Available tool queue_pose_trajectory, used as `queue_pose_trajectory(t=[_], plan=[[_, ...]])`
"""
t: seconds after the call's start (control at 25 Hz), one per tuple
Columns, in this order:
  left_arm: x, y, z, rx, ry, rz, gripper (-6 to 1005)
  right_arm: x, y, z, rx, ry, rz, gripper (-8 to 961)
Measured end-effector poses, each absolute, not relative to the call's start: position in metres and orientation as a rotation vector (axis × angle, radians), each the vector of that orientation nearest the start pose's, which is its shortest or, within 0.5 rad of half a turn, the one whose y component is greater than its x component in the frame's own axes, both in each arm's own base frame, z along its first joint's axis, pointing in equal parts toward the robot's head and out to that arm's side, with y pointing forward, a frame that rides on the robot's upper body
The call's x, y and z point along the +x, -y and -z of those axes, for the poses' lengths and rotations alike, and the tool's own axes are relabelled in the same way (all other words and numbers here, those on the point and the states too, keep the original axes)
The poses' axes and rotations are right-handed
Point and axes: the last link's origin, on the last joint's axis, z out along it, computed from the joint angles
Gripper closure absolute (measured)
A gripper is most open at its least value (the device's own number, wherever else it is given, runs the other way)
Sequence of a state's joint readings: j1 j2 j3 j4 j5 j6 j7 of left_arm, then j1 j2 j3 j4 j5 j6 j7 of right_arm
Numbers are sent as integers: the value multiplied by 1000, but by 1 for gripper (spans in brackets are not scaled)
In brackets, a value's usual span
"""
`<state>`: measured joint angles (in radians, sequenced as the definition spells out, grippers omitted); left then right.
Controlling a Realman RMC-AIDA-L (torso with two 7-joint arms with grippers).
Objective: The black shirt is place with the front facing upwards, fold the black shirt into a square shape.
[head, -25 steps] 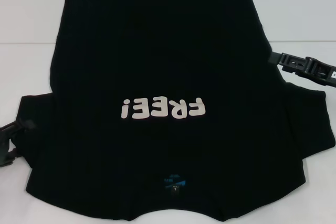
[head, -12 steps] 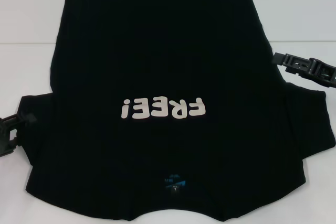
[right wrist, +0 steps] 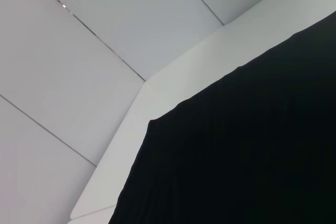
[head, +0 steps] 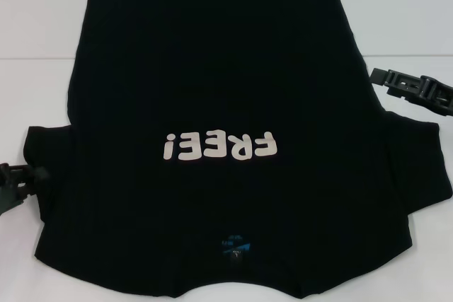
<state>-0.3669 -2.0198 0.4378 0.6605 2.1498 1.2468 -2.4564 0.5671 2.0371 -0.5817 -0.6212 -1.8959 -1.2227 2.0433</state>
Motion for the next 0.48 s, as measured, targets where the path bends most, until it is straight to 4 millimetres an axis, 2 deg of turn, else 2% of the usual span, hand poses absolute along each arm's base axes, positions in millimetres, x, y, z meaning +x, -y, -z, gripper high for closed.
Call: queue_pose_trajectory(t=[0.08, 0.16, 0.4, 0.48], plan=[[-387, -305, -58, 2053, -2783, -1065, 489, 289, -386, -43, -2035, -1485, -917, 164], [-387, -305, -59, 2056, -2782, -1065, 734, 290, -385, -43, -2032, -1487, -918, 164], [-387, -305, -58, 2066, -2782, -1054, 959, 293, -383, -44, -2016, -1496, -924, 164], [-387, -306, -59, 2069, -2780, -1053, 962, 293, -383, -44, -2016, -1497, -926, 164]])
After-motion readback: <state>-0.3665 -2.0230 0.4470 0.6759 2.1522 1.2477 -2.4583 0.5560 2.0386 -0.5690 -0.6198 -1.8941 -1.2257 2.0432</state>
